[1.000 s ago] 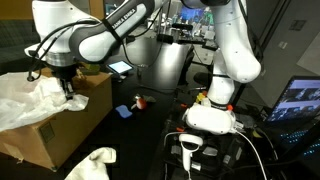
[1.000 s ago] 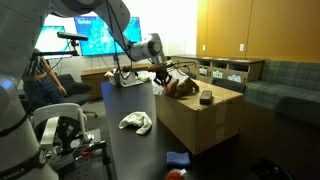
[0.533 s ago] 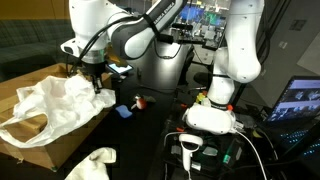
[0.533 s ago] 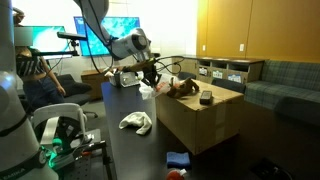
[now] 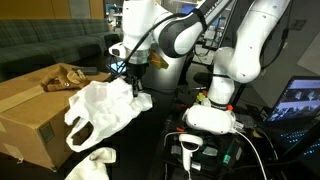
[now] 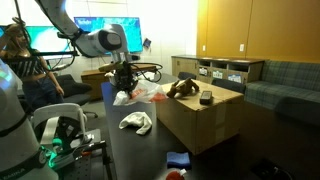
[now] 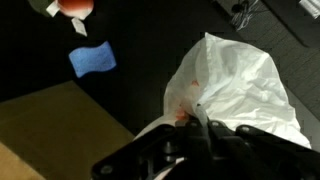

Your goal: Remove the orange plush toy from the box and replace it with the gray duster, remove the blue object from the box and replace it with the brown toy and remove the plastic bag from the box and replace it with the white towel

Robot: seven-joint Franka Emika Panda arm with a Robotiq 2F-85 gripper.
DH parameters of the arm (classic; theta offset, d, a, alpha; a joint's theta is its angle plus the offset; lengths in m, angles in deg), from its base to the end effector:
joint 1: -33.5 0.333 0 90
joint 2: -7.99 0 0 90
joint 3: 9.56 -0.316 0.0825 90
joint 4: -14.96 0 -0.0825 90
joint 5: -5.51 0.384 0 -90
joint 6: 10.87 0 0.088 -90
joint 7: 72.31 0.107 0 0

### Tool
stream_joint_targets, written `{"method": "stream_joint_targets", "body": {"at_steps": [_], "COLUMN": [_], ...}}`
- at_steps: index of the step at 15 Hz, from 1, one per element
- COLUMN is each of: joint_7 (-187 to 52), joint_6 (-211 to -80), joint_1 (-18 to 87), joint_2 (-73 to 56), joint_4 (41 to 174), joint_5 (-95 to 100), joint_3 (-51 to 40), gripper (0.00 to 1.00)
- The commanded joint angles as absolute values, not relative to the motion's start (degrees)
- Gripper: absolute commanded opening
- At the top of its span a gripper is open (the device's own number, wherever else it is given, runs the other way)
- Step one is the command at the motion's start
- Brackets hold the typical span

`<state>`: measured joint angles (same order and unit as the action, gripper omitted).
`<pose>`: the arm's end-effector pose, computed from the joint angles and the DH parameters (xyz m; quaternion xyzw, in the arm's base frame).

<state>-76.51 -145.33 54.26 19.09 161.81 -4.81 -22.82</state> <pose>0.3613 0.2384 0.3306 0.9194 0.3836 0.0071 0.0863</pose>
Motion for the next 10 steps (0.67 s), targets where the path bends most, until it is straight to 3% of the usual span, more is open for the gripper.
{"method": "stream_joint_targets", "body": {"at_steps": [1,3,10], "joint_7": [-81.5,-81.0,-77.5], "joint_6": [-145.5,-146.5,-162.6], "joint_1": [55.3,54.3,44.9], "joint_2": [33.4,36.0,19.1], "joint_4": [175.4,178.9,172.3], "joint_5": [4.3,4.5,0.6], "joint_3": [-22.2,-21.4,-18.5], "gripper": [0.00,0.00,0.00]}}
